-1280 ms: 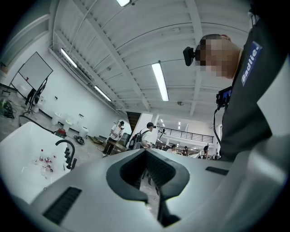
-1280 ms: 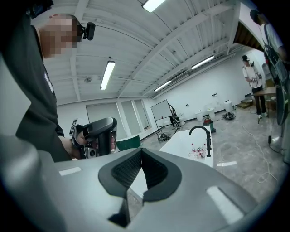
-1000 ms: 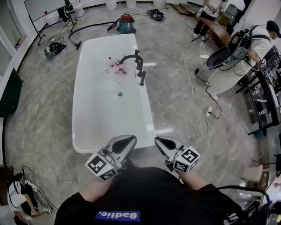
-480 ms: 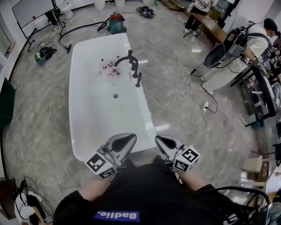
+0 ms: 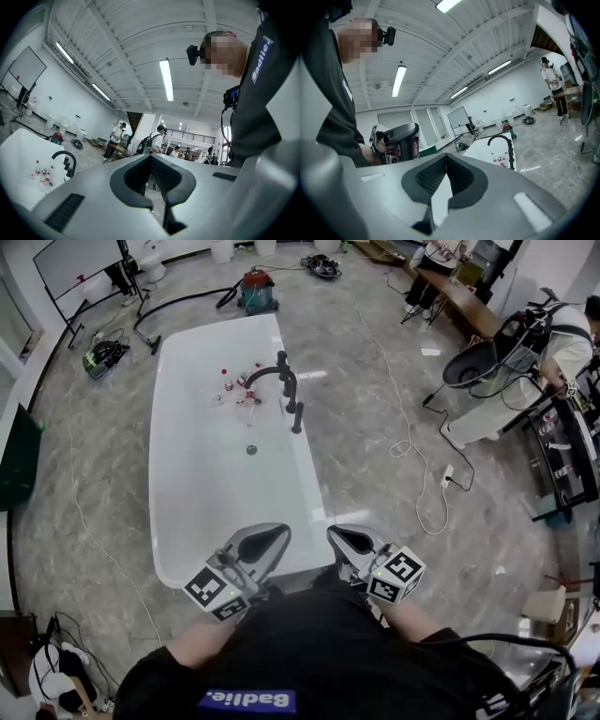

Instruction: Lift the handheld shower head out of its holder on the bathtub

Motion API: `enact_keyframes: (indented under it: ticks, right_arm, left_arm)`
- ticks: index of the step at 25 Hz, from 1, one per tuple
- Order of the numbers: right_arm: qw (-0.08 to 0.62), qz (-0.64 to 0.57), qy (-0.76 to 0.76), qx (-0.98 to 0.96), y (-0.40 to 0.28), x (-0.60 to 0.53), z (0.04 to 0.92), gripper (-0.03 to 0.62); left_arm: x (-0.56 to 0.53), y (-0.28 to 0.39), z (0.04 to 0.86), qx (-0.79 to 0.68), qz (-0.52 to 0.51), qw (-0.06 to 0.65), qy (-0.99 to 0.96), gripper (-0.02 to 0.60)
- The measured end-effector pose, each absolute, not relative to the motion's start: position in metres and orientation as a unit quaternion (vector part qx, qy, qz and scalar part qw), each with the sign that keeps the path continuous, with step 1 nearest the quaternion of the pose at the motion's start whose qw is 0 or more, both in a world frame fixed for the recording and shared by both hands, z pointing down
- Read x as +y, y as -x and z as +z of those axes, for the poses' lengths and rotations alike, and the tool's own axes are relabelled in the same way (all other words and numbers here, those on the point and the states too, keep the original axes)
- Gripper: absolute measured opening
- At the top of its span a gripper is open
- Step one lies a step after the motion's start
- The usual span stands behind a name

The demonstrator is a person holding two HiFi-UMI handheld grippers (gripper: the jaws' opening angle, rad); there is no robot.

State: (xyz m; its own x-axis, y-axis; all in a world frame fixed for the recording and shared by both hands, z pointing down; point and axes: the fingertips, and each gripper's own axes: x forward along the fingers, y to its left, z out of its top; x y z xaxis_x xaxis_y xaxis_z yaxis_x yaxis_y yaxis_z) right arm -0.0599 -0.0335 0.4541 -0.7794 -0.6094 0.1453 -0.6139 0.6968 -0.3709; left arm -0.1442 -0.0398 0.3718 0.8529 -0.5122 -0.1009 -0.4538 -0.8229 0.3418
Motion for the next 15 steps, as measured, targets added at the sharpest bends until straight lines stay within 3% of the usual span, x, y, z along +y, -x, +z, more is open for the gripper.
enact_keyframes:
  ticks: [15]
  right_arm:
    - [0.007, 0.211, -0.283, -0.936, -0.012, -0.1, 0.46, 0.003]
  left_arm:
    - [-0.129, 0.081, 0.38, -0.325, -0.057, 0.142, -0.933, -0.006]
